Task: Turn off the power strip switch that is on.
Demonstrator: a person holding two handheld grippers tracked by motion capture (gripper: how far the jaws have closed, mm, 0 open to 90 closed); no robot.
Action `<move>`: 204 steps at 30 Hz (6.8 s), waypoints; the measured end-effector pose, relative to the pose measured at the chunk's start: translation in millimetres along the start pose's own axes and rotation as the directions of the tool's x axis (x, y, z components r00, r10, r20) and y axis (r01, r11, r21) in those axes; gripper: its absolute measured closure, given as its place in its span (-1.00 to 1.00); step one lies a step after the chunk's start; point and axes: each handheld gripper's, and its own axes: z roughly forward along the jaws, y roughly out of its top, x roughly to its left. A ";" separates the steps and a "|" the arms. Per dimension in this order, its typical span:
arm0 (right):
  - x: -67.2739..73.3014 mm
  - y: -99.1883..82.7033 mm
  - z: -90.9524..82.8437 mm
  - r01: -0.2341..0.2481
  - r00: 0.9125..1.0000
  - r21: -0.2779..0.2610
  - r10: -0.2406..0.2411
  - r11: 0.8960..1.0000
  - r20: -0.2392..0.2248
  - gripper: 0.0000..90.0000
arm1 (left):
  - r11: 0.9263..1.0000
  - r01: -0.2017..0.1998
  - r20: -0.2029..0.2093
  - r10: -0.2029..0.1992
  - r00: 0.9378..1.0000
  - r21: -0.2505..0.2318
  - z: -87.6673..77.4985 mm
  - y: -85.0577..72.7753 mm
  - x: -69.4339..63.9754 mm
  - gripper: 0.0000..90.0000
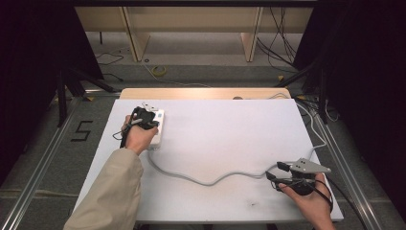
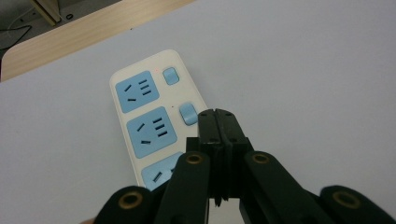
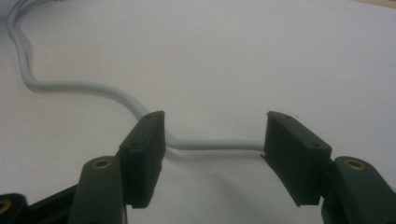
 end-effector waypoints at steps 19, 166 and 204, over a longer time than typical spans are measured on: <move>0.9 0.2 0.6 0.003 1.000 0.005 -0.003 1.000 -0.006 -0.12 | 1.000 0.000 -0.019 0.000 1.000 -0.008 2.3 9.1 8.3 1.00; -0.3 -0.3 2.7 0.002 1.000 0.017 -0.002 1.000 -0.016 -0.13 | 0.998 -0.035 -0.055 0.039 0.998 0.059 49.7 44.1 22.8 0.99; 0.0 -0.1 4.0 0.008 1.000 0.022 -0.007 1.000 -0.019 -0.13 | 0.995 -0.020 -0.054 0.025 0.998 0.094 77.1 38.7 25.3 0.99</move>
